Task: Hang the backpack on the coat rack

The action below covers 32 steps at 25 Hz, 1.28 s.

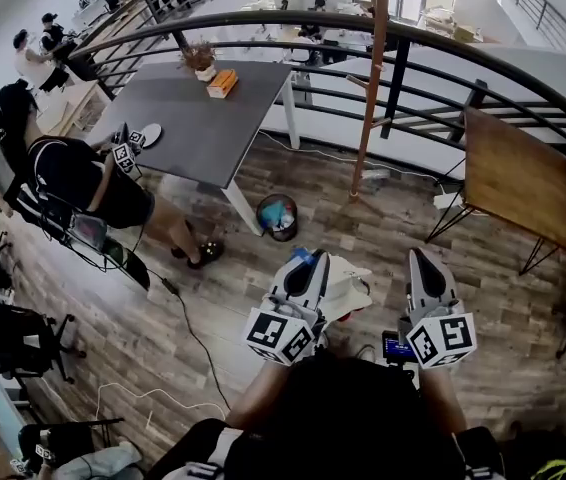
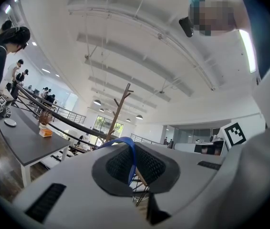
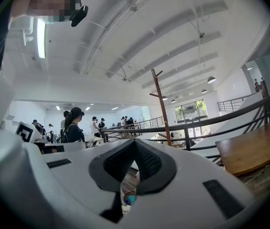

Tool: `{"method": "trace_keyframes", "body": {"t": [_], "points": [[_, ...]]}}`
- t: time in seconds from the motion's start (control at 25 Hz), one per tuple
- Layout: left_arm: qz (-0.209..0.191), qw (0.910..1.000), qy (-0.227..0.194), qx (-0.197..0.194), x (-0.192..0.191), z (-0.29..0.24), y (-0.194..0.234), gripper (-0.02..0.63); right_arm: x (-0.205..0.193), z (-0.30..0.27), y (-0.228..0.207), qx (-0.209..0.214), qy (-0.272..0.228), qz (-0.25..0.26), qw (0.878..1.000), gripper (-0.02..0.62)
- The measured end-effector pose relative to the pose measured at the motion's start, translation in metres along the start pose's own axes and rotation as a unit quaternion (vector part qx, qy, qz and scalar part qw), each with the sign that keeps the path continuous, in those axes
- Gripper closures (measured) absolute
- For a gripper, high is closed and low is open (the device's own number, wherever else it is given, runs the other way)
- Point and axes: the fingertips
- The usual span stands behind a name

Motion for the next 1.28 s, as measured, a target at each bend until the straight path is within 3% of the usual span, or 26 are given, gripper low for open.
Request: {"method": "trace_keyframes", "body": {"t": [0.4, 0.6, 1.28], "points": [[0.011, 0.9991, 0.018, -0.038, -0.004, -0.002, 0.007, 0.594, -0.007, 0.000, 0.006, -0.037, -0.001, -0.010, 0.999, 0.584], [0.022, 0.9987, 0.025, -0.037, -0.007, 0.002, 0.020, 0.594, -0.011, 0.001, 0.013, -0.043, 0.005, -0.014, 0.999, 0.584], [0.016, 0.9995, 0.025, -0.007, -0.006, -0.034, 0.040, 0.594, -0.004, -0.058, -0.029, 0.000, -0.001, -0.026, 1.000, 0.584]]}}
Point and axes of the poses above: the fingertips, and each gripper's own axes: z backward along the fingers, y to its left, x out of its top, and after that the axes turned 2 degrees about z, right-handed
